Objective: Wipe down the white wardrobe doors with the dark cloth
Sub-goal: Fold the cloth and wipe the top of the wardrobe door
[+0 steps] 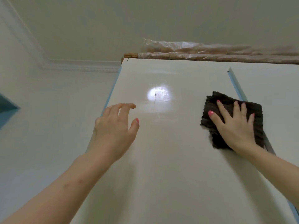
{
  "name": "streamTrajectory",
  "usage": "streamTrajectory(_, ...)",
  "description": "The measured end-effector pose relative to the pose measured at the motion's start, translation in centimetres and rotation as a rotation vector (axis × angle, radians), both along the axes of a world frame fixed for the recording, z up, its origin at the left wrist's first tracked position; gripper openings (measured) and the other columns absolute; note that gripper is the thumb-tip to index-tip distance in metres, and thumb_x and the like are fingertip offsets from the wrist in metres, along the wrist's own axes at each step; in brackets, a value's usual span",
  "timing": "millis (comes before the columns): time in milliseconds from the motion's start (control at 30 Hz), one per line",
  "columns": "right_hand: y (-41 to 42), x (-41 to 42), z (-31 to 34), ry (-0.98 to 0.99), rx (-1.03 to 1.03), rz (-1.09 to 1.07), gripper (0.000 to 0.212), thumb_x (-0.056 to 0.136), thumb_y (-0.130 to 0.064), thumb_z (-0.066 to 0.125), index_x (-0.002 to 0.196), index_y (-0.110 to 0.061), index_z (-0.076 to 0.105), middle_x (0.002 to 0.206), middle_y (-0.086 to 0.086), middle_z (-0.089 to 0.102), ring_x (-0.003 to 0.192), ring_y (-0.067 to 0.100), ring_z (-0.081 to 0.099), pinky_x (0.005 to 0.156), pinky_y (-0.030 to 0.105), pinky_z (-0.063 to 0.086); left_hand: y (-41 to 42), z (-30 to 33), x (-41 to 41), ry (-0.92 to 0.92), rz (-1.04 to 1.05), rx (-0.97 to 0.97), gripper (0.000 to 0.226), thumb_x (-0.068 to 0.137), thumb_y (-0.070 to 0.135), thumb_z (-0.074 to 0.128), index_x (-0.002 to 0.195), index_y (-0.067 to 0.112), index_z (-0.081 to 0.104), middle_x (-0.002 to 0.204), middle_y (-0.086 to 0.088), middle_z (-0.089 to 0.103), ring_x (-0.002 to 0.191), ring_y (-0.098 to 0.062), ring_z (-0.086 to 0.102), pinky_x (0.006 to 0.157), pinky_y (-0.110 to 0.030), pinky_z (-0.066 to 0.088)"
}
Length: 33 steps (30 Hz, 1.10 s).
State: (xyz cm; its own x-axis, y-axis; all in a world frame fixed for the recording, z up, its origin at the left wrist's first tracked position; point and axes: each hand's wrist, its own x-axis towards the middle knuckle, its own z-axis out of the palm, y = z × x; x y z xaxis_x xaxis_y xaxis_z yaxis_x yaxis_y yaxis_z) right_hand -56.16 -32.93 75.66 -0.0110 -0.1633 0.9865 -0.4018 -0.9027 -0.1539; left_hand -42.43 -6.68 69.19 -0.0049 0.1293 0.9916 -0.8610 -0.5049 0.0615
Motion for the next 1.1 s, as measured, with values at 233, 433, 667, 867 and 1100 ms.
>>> streamTrajectory(233,8.0,6.8,1.5,-0.073,0.104,-0.008,0.063,0.096,-0.059,0.014,0.152,-0.032,0.005,0.158,0.018,-0.005,0.145,0.033,-0.014,0.114,0.054,-0.012,2.2,-0.5,1.3,-0.013,0.014,0.058,0.042,0.094,0.038,0.038,0.136,0.033,0.035,0.141,0.01,0.04,0.133,-0.012,0.028,0.102,-0.03,0.025)
streamTrajectory(433,16.1,12.9,1.9,0.164,-0.134,0.08,0.057,0.099,-0.053,0.016,0.151,-0.035,0.002,0.158,0.013,-0.012,0.144,0.03,-0.021,0.113,0.053,-0.016,3.6,-0.2,2.8,0.019,0.032,0.063,0.042,0.094,0.036,0.039,0.135,0.031,0.036,0.141,0.011,0.041,0.13,-0.014,0.033,0.1,-0.03,0.028)
streamTrajectory(667,20.0,15.6,2.2,0.447,-0.38,0.024,0.053,0.1,-0.051,0.017,0.149,-0.043,0.001,0.159,0.007,-0.015,0.143,0.027,-0.023,0.115,0.054,-0.013,4.5,-0.4,4.3,0.007,0.042,0.068,0.039,0.092,0.036,0.041,0.13,0.028,0.043,0.139,0.008,0.045,0.127,-0.015,0.036,0.098,-0.033,0.032)
streamTrajectory(867,20.4,17.7,-4.6,0.276,-0.467,0.009,0.057,0.097,-0.042,0.025,0.149,-0.027,0.007,0.159,0.017,0.004,0.146,0.036,-0.003,0.116,0.058,0.002,4.6,-1.2,3.9,0.007,-0.09,-0.013,0.03,0.09,0.027,0.045,0.118,0.029,0.055,0.126,0.009,0.057,0.118,-0.015,0.045,0.093,-0.033,0.037)
streamTrajectory(1100,20.0,15.2,-7.4,0.457,-0.44,-0.128,0.073,0.096,-0.045,0.034,0.15,-0.022,-0.009,0.157,0.014,-0.016,0.142,0.034,-0.024,0.115,0.057,-0.008,3.0,-3.7,1.9,-0.012,-0.169,-0.002,0.028,0.09,0.03,0.045,0.113,0.037,0.06,0.128,0.017,0.054,0.12,-0.009,0.043,0.094,-0.032,0.035)
